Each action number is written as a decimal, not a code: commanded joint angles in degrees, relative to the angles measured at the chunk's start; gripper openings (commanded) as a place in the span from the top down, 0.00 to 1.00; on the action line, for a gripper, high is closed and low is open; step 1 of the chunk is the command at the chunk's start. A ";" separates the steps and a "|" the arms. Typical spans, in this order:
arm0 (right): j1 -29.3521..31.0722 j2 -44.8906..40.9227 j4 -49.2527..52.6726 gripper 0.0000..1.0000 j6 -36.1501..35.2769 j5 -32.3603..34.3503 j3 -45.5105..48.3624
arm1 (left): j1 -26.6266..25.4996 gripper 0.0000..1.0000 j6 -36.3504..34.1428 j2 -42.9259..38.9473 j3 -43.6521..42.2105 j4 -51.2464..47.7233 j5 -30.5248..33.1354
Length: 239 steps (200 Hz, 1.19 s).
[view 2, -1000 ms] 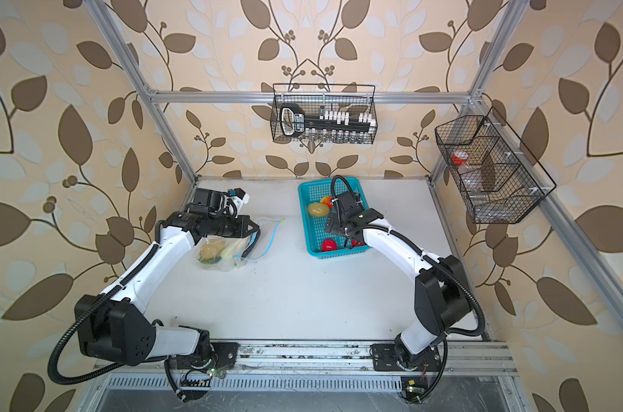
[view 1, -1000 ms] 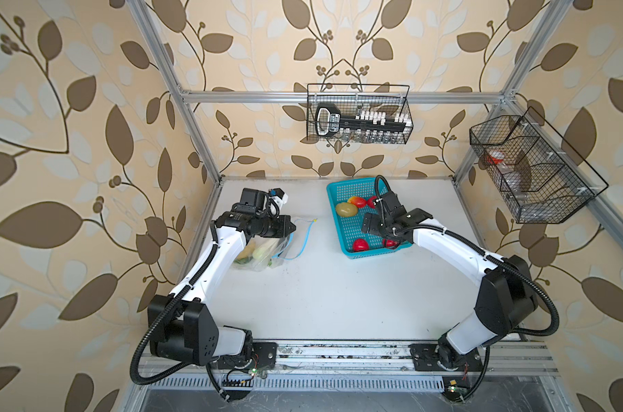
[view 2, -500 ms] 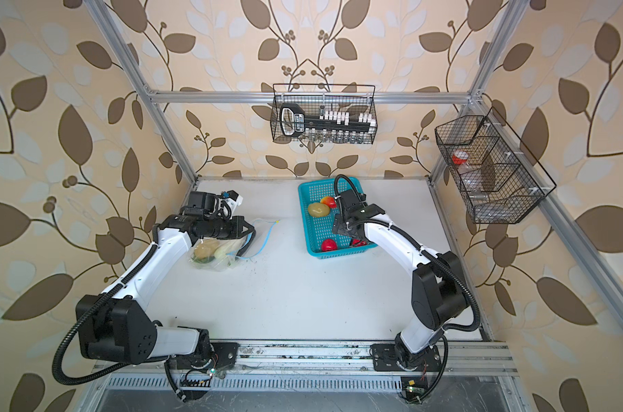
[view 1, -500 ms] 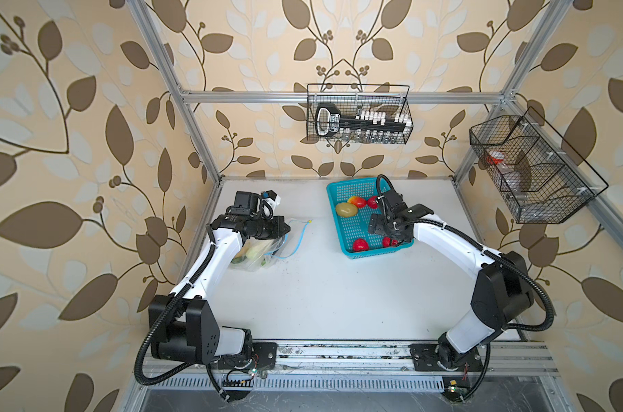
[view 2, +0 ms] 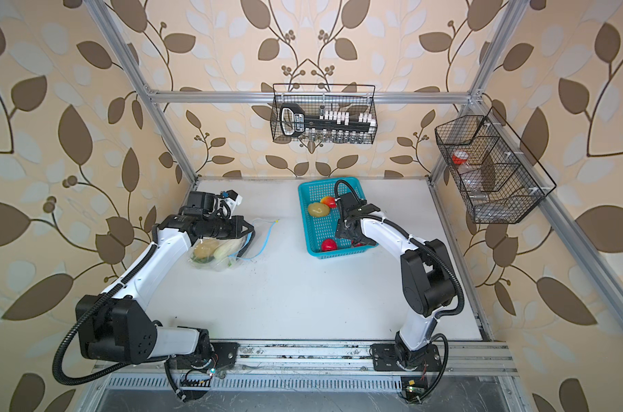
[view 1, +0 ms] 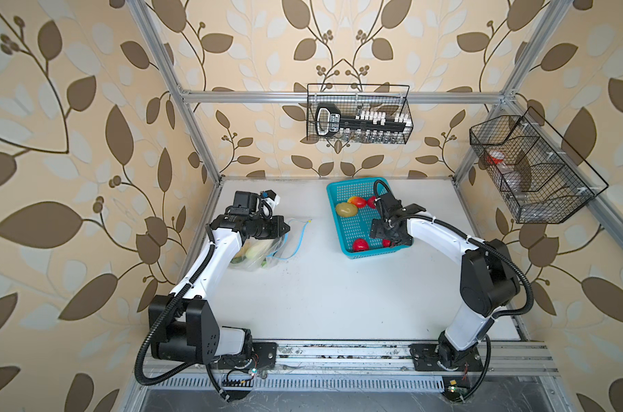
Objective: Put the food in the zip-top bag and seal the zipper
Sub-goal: 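Lower the right gripper onto a red radish in the basket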
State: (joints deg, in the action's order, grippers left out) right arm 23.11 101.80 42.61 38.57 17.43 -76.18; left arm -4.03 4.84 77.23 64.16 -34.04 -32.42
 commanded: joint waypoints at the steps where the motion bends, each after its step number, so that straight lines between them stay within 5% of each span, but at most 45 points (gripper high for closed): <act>1: -0.26 1.36 0.42 0.00 -0.60 0.56 -0.92 | 0.71 1.00 -0.71 -1.55 -1.04 1.45 0.76; 162: -1.76 7.67 -0.20 0.10 0.11 -0.01 -1.71 | 2.19 1.00 -0.62 -1.54 -1.76 2.14 0.79; 239: -1.76 9.37 -1.26 0.26 0.38 -2.19 -1.63 | 2.36 1.00 -0.62 -1.20 -1.67 2.13 0.87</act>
State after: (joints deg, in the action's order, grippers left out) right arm 21.61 110.02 40.93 38.52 16.45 -76.99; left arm -2.50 4.82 77.21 62.57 -32.73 -31.29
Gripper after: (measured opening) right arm 0.761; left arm 0.049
